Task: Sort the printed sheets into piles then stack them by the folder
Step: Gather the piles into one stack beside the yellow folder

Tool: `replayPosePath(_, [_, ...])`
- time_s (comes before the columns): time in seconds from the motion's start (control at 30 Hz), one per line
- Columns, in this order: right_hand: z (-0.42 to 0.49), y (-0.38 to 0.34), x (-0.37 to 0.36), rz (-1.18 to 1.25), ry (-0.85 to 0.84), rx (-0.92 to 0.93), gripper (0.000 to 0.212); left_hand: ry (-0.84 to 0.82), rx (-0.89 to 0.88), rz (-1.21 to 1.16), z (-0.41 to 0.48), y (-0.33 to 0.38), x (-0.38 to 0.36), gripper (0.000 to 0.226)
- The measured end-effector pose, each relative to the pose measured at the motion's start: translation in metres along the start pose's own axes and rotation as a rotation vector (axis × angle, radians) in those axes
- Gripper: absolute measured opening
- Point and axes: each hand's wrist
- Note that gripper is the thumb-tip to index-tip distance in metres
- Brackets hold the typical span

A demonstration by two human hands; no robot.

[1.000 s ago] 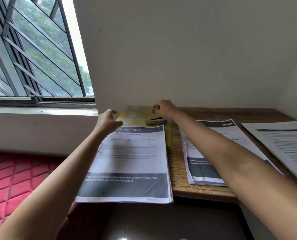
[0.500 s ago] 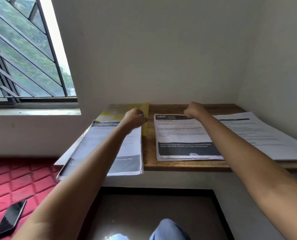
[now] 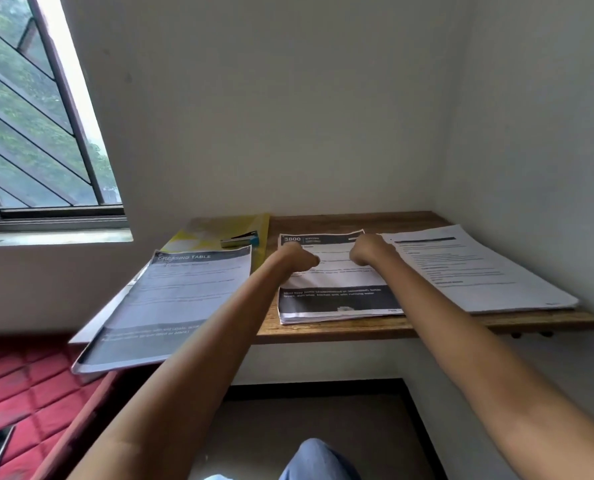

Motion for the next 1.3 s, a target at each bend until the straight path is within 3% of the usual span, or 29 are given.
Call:
replayPosePath(0.37, [0.007,0.011,-0.011,0.149,0.045,-0.175,0.051,0.025,0.144,-0.218,0.012,-0.007,-0.002,0.049])
replayPosePath(0.5, [0.014,0.016,-0.011,0.222,0.028,-0.147,0.047,0.029,0.199,-0.306,0.016,-0.015,-0.003,0.032])
replayPosePath(0.63, [0.018,0.019,-0.013,0.357,-0.001,-0.118,0.027,0.041,0.232,-0.423,0.019,-0.024,-0.003,0.029])
replayPosePath(0.7, [0.019,0.020,-0.012,0.424,-0.015,-0.130,0.033,0.034,0.219,-0.542,0.019,-0.029,-0.004,0.028])
replayPosePath(0.8, [0.020,0.021,-0.006,0.644,-0.049,-0.162,0.033,0.060,0.162,-0.722,0.022,-0.033,-0.004,0.036])
replayPosePath(0.93, [0.023,0.021,0.020,1.009,-0.051,-0.172,0.031,0.190,-0.022,-0.866,0.026,-0.027,0.013,0.029])
replayPosePath(1.17, [0.009,0.009,0.081,1.330,0.149,0.145,0.034,0.286,-0.244,-0.919,0.025,0.005,0.055,0.021])
replayPosePath(1.3, [0.009,0.010,0.079,1.377,0.088,0.199,0.037,0.318,-0.306,-0.914,0.027,0.012,0.069,0.016])
Point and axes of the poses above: each hand's wrist, its own z-axis towards the middle knuckle, its own x-axis out of the back of the hand, y = z × x, and after that the axes turned 6 degrees about y, right-handed
